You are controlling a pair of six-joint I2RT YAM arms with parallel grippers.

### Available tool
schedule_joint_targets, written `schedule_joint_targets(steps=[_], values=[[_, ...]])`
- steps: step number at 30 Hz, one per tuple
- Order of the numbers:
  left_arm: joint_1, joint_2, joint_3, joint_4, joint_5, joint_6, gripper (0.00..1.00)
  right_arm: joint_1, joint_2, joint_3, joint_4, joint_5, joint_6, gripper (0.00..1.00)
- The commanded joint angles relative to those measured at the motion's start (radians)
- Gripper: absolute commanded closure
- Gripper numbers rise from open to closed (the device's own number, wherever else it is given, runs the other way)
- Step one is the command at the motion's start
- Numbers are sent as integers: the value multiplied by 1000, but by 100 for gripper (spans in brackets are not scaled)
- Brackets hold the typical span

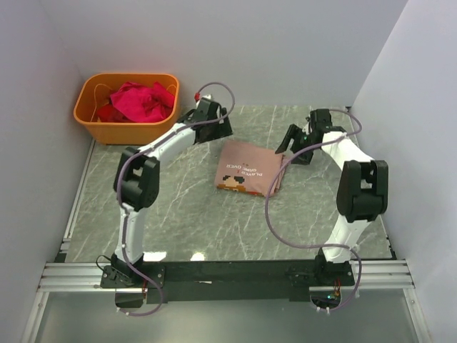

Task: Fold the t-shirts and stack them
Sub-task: Fold the tshirt, then neatly place the folded tshirt to the corner

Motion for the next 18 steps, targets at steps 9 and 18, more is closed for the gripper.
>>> schedule_joint_targets(steps=[9,18], values=[[-6,-535,-646,132,-31,-98,0,120,-116,-231,21,176,-8,16],[-8,-836,-939,63,-140,-216,1,138,-30,-185,-5,216,-3,64]])
